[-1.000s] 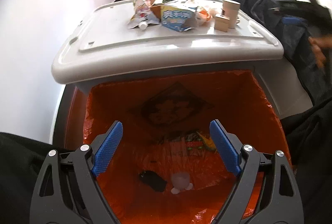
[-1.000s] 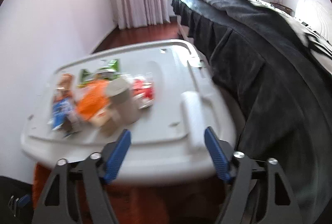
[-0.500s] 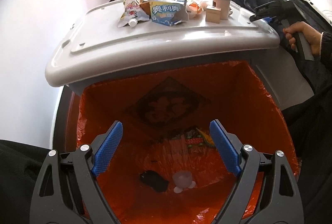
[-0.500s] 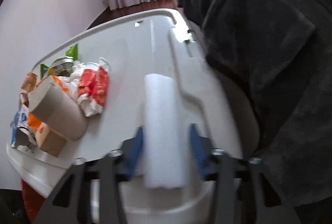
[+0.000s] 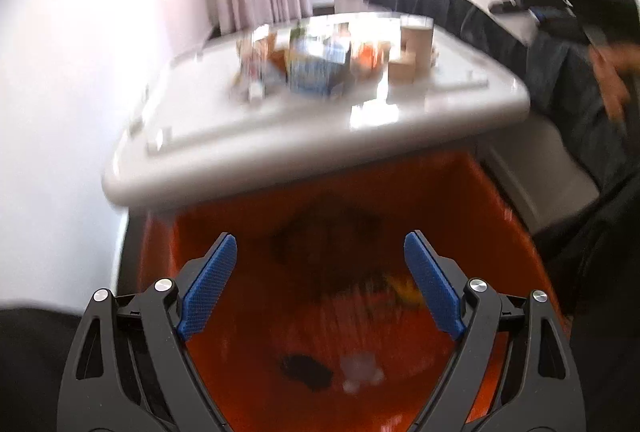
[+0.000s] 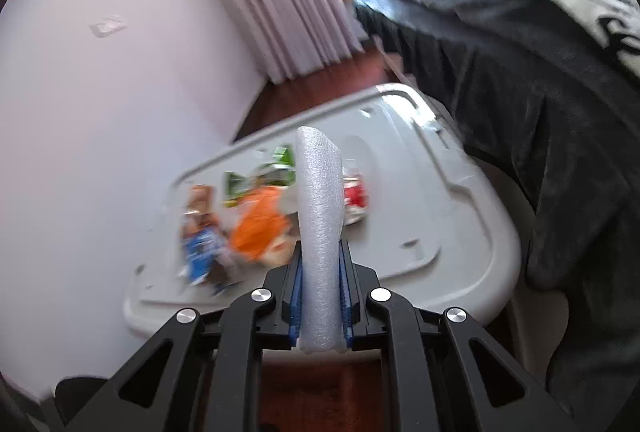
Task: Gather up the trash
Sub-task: 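Grasp the white foam tube with the right gripper and lift it, then grasp the blue milk carton with the left gripper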
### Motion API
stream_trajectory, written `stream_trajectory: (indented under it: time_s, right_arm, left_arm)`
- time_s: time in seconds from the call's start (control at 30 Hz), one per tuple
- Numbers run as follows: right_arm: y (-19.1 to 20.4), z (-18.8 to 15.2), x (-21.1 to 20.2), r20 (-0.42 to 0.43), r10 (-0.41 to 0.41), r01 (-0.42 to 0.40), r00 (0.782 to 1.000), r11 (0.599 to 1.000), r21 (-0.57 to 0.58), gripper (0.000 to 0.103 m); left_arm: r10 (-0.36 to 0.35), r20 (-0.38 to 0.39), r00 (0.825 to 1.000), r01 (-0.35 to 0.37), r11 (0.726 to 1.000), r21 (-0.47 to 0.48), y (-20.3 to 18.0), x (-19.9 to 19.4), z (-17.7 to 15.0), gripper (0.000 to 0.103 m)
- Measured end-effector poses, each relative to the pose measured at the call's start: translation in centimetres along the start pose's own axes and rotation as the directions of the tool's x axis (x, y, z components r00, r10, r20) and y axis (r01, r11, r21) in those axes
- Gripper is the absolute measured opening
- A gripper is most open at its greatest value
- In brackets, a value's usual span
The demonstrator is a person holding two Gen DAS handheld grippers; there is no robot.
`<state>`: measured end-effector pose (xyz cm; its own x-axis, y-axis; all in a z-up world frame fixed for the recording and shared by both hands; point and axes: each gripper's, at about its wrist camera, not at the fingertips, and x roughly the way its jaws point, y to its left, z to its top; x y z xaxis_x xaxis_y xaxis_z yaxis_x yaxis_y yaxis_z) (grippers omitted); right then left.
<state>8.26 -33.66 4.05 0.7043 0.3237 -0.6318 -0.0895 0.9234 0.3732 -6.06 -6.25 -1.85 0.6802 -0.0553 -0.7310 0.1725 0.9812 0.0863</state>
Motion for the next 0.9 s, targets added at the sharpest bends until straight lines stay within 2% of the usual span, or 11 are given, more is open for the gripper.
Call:
stream_trajectory:
  time_s: [0.07,0.17,0.23,0.33,0.47,0.5,0.63,0.7,0.73,0.8,0.9]
  right_arm:
    - [1.4,-1.8,-1.2,0.036,0.008,-0.007,0.999,1.000,-0.025,0.015]
    - [2.7,-2.7,-1.4,0.059,0.015,-0.011,0.998,0.998,-0.069,0.015]
    - [3.2,-2.7,-1.2,0.060,0.025,-0.019,0.998,0.996,-0.092,0.016]
    - [2.9,-2.4,-0.9,0.051,0.039,-0.034,0.998,0.995,-0.092,0.016]
    - [2.5,-2.2,-0.8,0.048,0.060,-0.057,0.997,0.996,-0.070,0.016]
    - [2.5,-2.2,-1.0,0.049,0.065,-0.062,0.997,0.996,-0.069,0.016]
    - [2.1,-2.3,-0.8,0.028,0.090,-0.089,0.996,0.995,-0.047,0.017]
    - [1.8,-2.2,-0.5,0.015,0.106,-0.105,0.994,0.994,-0.024,0.017]
    - [1.7,-2.2,-0.5,0.011,0.105,-0.105,0.994,0.994,-0.019,0.017]
    - [1.6,-2.2,-0.3,0.004,0.106,-0.106,0.994,0.994,-0.010,0.017]
    - [1.6,-2.4,-0.1,-0.003,0.103,-0.103,0.995,0.995,-0.005,0.017]
  left_arm:
    - [-0.021,0.022,1.000,0.021,1.000,0.006,-0.2,0.8,2.9,0.086]
    - [-0.023,0.049,0.999,0.026,0.998,-0.054,0.2,3.5,7.4,0.090]
    - [-0.002,0.029,1.000,0.005,0.995,-0.101,0.3,5.7,10.1,0.090]
    - [-0.011,0.007,1.000,0.012,0.986,-0.168,-0.3,8.5,13.7,0.090]
    - [0.023,-0.032,0.999,-0.031,0.959,-0.281,-0.8,12.3,17.2,0.090]
    - [0.022,-0.041,0.999,-0.033,0.955,-0.296,-0.9,12.8,17.5,0.090]
    - [0.095,-0.112,0.989,-0.128,0.932,-0.340,-0.3,16.2,18.0,0.090]
    - [0.124,-0.134,0.983,-0.164,0.924,-0.346,0.0,17.3,17.9,0.081]
    - [0.125,-0.151,0.981,-0.171,0.922,-0.347,0.2,18.1,17.8,0.065]
    - [0.149,-0.142,0.979,-0.190,0.918,-0.348,0.6,18.5,17.7,0.064]
    - [0.155,-0.112,0.982,-0.184,0.927,-0.326,0.8,18.6,17.6,0.062]
